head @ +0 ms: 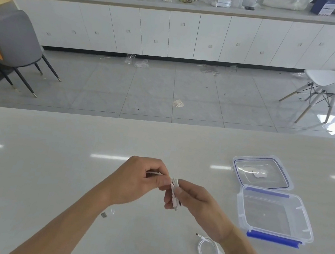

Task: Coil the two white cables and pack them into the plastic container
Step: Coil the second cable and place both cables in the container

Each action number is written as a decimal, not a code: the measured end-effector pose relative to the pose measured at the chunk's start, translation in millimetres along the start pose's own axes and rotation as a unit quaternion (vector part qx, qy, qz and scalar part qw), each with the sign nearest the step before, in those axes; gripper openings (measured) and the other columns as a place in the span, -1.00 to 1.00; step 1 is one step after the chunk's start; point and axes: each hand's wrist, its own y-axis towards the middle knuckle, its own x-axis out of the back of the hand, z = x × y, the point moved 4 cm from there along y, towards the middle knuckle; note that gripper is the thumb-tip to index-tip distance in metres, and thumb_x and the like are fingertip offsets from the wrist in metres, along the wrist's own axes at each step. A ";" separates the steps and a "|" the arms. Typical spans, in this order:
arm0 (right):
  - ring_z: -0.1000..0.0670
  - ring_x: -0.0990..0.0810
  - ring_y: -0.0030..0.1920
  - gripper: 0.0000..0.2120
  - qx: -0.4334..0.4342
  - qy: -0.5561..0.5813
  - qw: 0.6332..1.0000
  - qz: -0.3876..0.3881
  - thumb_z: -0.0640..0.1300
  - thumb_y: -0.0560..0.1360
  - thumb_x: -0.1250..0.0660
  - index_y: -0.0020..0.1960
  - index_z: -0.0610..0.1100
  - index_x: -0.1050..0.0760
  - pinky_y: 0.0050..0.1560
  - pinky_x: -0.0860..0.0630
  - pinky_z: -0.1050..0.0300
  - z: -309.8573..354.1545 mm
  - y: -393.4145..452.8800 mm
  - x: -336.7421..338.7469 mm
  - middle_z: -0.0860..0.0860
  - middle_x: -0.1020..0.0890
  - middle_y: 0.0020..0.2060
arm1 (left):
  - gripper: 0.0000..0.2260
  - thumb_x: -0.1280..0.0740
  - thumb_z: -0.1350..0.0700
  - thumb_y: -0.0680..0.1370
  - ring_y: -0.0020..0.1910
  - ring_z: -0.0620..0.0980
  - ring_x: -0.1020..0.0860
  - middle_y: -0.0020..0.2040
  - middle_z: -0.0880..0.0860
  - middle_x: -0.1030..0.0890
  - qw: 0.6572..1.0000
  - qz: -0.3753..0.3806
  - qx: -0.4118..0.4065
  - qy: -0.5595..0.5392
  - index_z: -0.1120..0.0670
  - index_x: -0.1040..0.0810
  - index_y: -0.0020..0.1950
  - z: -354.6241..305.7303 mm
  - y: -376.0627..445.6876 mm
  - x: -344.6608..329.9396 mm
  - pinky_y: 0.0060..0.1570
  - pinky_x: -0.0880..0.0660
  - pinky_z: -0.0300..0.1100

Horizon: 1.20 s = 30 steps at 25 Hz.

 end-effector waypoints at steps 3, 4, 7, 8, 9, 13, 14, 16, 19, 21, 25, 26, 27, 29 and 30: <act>-0.01 -0.59 -0.16 -0.82 0.022 0.056 0.998 0.009 -0.21 0.58 -0.31 0.13 -0.19 -0.63 -0.02 -0.54 0.19 1.4 -0.8 -1.7 -0.02 -0.65 -0.17 | -0.90 -0.47 0.09 0.52 -0.25 0.05 -0.61 -0.26 0.05 -0.68 0.997 -0.040 -0.009 -0.064 -0.02 -0.65 -0.20 8.7 5.0 3.9 -0.14 -0.53 -0.12; -0.02 -0.60 -0.16 -0.82 0.026 0.071 0.997 0.017 -0.25 0.56 -0.32 0.12 -0.21 -0.63 -0.02 -0.54 0.18 1.4 -0.3 -2.6 -0.04 -0.66 -0.17 | -0.89 -0.48 0.10 0.51 -0.31 -0.03 -0.56 -0.30 0.02 -0.64 0.995 -0.054 -0.009 -0.085 -0.02 -0.65 -0.21 12.4 5.8 4.3 -0.22 -0.49 -0.23; -0.06 -0.63 -0.13 -0.78 0.040 0.121 0.991 0.028 -0.33 0.54 -0.28 0.10 -0.21 -0.64 -0.02 -0.53 0.16 1.9 2.1 -4.1 -0.09 -0.68 -0.14 | -0.87 -0.44 0.01 0.52 -0.48 -0.19 -0.37 -0.44 -0.16 -0.50 0.983 -0.086 0.020 -0.163 -0.05 -0.64 -0.23 24.2 7.2 -3.0 -0.43 -0.33 -0.40; -0.08 -0.64 -0.11 -0.77 0.049 0.143 0.988 0.019 -0.34 0.54 -0.28 0.12 -0.22 -0.64 0.00 -0.54 0.14 2.8 3.1 -4.3 -0.11 -0.68 -0.12 | -0.86 -0.41 -0.02 0.53 -0.51 -0.17 -0.32 -0.47 -0.16 -0.46 0.978 -0.096 0.035 -0.182 -0.04 -0.64 -0.22 28.2 7.2 -8.1 -0.46 -0.29 -0.37; -0.09 -0.64 -0.07 -0.76 0.061 0.163 0.985 0.006 -0.33 0.54 -0.29 0.14 -0.24 -0.64 0.02 -0.55 0.12 4.1 4.7 -4.2 -0.12 -0.69 -0.09 | -0.84 -0.37 0.00 0.56 -0.52 -0.17 -0.30 -0.48 -0.16 -0.44 0.974 -0.106 0.041 -0.195 -0.03 -0.64 -0.21 31.1 7.0 -14.6 -0.47 -0.27 -0.36; -0.12 -0.69 0.13 -0.70 0.105 0.220 0.967 -0.075 -0.30 0.53 -0.33 0.23 -0.20 -0.65 0.14 -0.60 0.12 9.8 12.8 1.5 -0.17 -0.73 0.10 | -0.70 -0.26 0.14 0.63 -0.50 -0.22 -0.29 -0.49 -0.18 -0.41 0.977 -0.129 0.020 -0.167 -0.14 -0.59 -0.24 29.0 -0.2 -51.3 -0.43 -0.27 -0.43; -0.14 -0.69 0.18 -0.68 0.114 0.227 0.962 -0.100 -0.30 0.52 -0.34 0.25 -0.18 -0.64 0.16 -0.60 0.12 10.9 14.8 4.0 -0.17 -0.72 0.15 | -0.72 -0.24 0.09 0.62 -0.50 -0.19 -0.26 -0.49 -0.15 -0.37 0.980 -0.135 0.024 -0.148 -0.16 -0.57 -0.24 27.8 -3.4 -59.2 -0.45 -0.26 -0.41; -0.14 -0.66 0.24 -0.66 0.126 0.225 0.955 -0.145 -0.29 0.52 -0.35 0.27 -0.14 -0.63 0.18 -0.60 0.16 12.0 16.8 8.3 -0.13 -0.70 0.22 | -0.77 -0.22 0.04 0.64 -0.52 -0.13 -0.21 -0.50 -0.10 -0.31 0.983 -0.149 0.032 -0.099 -0.12 -0.55 -0.19 27.3 -7.9 -68.6 -0.49 -0.20 -0.40; 0.00 -0.61 0.31 -0.64 0.133 0.130 0.965 -0.183 -0.28 0.55 -0.35 0.31 -0.06 -0.60 0.22 -0.54 0.28 7.2 17.3 10.3 0.01 -0.68 0.27 | -0.79 -0.20 0.04 0.67 -0.56 -0.09 -0.26 -0.55 -0.11 -0.37 0.990 -0.136 0.043 -0.009 -0.06 -0.57 -0.10 26.0 -9.8 -72.2 -0.47 -0.18 -0.30; 0.12 -0.57 0.35 -0.63 0.129 0.041 0.972 -0.194 -0.30 0.59 -0.33 0.26 0.08 -0.60 0.21 -0.54 0.31 3.0 17.5 12.3 0.11 -0.65 0.29 | -0.79 -0.18 0.01 0.67 -0.56 -0.13 -0.37 -0.53 -0.23 -0.46 0.992 -0.094 0.047 0.064 -0.03 -0.58 -0.06 18.9 -12.8 -73.7 -0.45 -0.20 -0.27; 0.24 -0.56 0.30 -0.87 0.084 -0.144 0.971 -0.171 -0.32 0.59 -0.31 0.10 -0.25 -0.59 0.26 -0.57 0.07 -10.6 16.5 22.6 0.23 -0.66 0.23 | -0.77 -0.20 -0.03 0.64 -0.49 -0.09 -0.38 -0.51 -0.11 -0.45 0.991 -0.034 0.027 0.126 0.02 -0.54 -0.12 5.4 -20.4 -67.6 -0.41 -0.26 -0.20; 0.27 -0.56 0.30 -0.90 0.077 -0.188 0.967 -0.153 -0.30 0.59 -0.29 0.02 -0.34 -0.54 0.24 -0.58 0.06 -12.5 15.6 21.8 0.23 -0.66 0.22 | -0.77 -0.21 -0.03 0.63 -0.47 -0.05 -0.36 -0.50 -0.05 -0.40 0.989 -0.018 0.016 0.145 0.04 -0.52 -0.14 2.3 -20.0 -63.5 -0.40 -0.27 -0.17; 0.27 -0.56 0.30 -0.86 0.072 -0.210 0.966 -0.132 -0.26 0.61 -0.26 -0.03 -0.35 -0.50 0.22 -0.58 0.06 -12.8 14.1 19.5 0.18 -0.68 0.20 | -0.77 -0.22 -0.03 0.63 -0.45 -0.03 -0.35 -0.48 -0.04 -0.38 0.986 -0.001 0.007 0.167 0.05 -0.49 -0.16 -1.1 -19.0 -58.6 -0.38 -0.29 -0.14; 0.24 -0.61 0.21 -0.71 0.058 -0.187 0.977 -0.090 -0.09 0.67 -0.18 -0.02 -0.31 -0.51 0.17 -0.57 0.10 -8.9 9.3 13.4 0.08 -0.71 0.10 | -0.78 -0.24 -0.02 0.62 -0.43 -0.08 -0.38 -0.45 -0.09 -0.43 0.982 0.021 -0.008 0.187 0.01 -0.44 -0.20 -7.9 -15.3 -45.1 -0.35 -0.31 -0.15; 0.18 -0.64 0.06 -0.63 0.051 -0.172 0.982 -0.065 0.01 0.68 -0.14 -0.03 -0.27 -0.51 0.08 -0.56 0.08 -6.3 6.7 10.4 0.06 -0.70 -0.03 | -0.80 -0.26 -0.02 0.62 -0.43 -0.13 -0.41 -0.44 -0.17 -0.48 0.983 0.024 -0.014 0.183 -0.03 -0.47 -0.20 -10.6 -13.3 -37.3 -0.35 -0.31 -0.19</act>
